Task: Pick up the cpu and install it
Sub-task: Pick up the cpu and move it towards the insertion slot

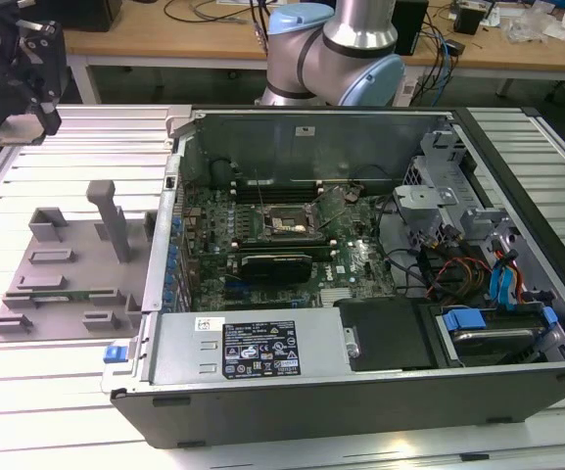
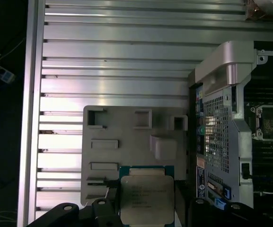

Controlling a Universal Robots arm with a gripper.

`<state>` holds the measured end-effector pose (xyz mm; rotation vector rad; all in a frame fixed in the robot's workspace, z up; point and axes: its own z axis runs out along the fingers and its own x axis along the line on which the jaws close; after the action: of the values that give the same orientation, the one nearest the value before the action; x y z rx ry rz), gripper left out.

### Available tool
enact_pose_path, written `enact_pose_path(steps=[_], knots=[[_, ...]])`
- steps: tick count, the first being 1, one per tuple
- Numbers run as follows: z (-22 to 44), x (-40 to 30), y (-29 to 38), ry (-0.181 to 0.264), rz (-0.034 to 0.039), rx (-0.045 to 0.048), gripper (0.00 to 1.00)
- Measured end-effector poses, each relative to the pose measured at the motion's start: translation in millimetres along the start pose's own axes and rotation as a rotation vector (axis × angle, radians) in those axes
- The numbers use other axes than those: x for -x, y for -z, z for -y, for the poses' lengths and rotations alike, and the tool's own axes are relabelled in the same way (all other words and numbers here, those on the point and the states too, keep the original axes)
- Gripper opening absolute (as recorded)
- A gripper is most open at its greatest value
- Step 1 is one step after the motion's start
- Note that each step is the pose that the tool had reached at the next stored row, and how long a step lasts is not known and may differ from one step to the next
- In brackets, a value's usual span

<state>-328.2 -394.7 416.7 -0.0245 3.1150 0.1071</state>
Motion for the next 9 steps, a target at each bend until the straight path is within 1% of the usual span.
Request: enact_pose_path(steps=[4, 7, 9], knots=[[0.2, 11.1, -0.3, 0.0, 0.0001, 0.0, 0.55], [0.3, 15.9, -0.4, 0.0, 0.0001, 0.0001, 0.55], [0.4, 21.2, -0.5, 0.0, 0.0, 0.0, 0.55]])
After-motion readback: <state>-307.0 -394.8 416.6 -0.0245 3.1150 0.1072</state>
